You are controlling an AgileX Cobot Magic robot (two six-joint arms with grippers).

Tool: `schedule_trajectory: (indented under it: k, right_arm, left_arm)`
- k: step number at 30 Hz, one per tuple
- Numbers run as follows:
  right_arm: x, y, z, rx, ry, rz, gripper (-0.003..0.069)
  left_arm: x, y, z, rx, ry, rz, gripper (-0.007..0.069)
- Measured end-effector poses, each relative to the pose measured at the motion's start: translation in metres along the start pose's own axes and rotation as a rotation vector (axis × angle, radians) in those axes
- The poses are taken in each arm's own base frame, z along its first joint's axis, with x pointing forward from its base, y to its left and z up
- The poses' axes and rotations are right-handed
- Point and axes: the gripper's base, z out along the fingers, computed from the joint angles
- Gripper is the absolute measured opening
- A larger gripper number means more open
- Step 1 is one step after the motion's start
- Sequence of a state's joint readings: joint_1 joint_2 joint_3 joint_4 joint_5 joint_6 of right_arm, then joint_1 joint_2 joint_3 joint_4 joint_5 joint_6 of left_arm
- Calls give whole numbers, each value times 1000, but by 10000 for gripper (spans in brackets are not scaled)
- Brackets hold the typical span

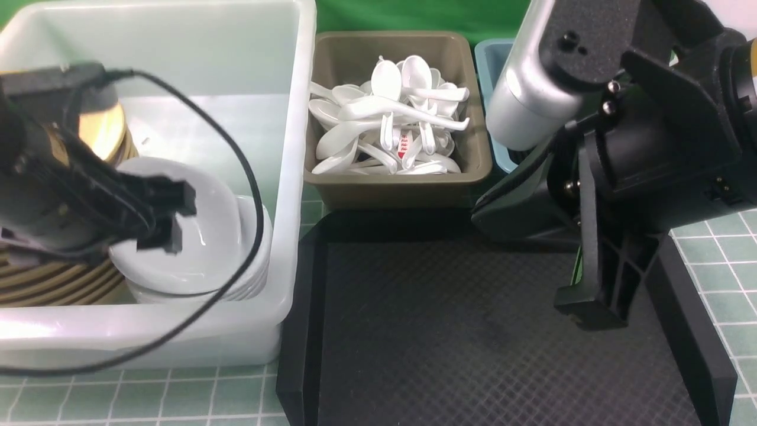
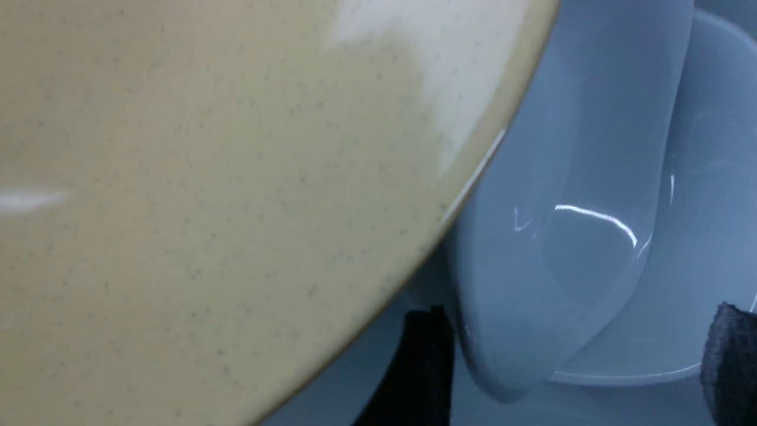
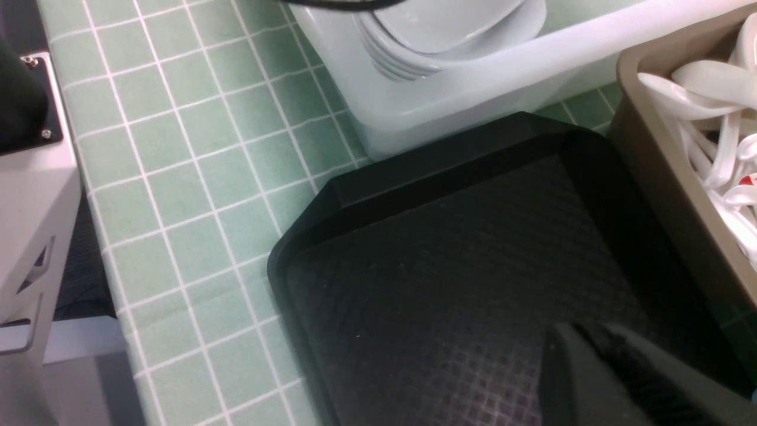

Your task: On blue table put chopsticks spoon bowls plates into blue grey white boxes.

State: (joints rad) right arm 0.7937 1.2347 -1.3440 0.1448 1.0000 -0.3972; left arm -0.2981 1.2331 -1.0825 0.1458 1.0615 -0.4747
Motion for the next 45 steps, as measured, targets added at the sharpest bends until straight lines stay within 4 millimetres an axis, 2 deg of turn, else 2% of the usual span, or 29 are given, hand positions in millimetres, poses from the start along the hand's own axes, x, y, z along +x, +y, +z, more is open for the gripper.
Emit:
schedule_trajectory:
  k: [2,4,6,8,10,12,13,14,16,17,20,29,38,45]
  right_arm:
    - [0,0,0,0,0,0,75]
    - [0,0,0,0,0,0,76]
    - [0,0,0,0,0,0,76]
    - [0,0,0,0,0,0,77]
    - [0,0,0,0,0,0,77]
    - [0,0,0,0,0,0,77]
    - [0,0,0,0,0,0,77]
    - [0,0,0,0,0,0,78]
    - [0,0,0,0,0,0,78]
    - [0,0,0,0,0,0,78]
    - [0,0,0,0,0,0,78]
    - [0,0,0,0,0,0,78]
    - [0,0,0,0,0,0,79]
    - [0,0,0,0,0,0,85]
  left_arm:
    - [-7,1,-9,-14,-27,8,608]
    - [-11,1,-17,-22,-44,12,616]
    - [-13,2,-21,-40,-51,18,607]
    - [-13,6,-21,-82,-45,34,561]
    - [-13,8,-19,-115,-29,42,492]
    - [-13,9,-13,-144,-18,52,359]
    - [-13,10,-12,-148,-17,55,347]
    - [-13,10,-7,-159,-17,65,237]
    - [-14,11,-5,-167,-37,77,101]
    - [-16,11,-5,-175,-51,85,55]
    - [-17,13,-5,-192,-72,89,6]
    - [-14,11,-4,-179,-34,128,-11]
    - [1,12,33,-208,68,188,-12]
    - [-1,3,35,-114,29,163,-12]
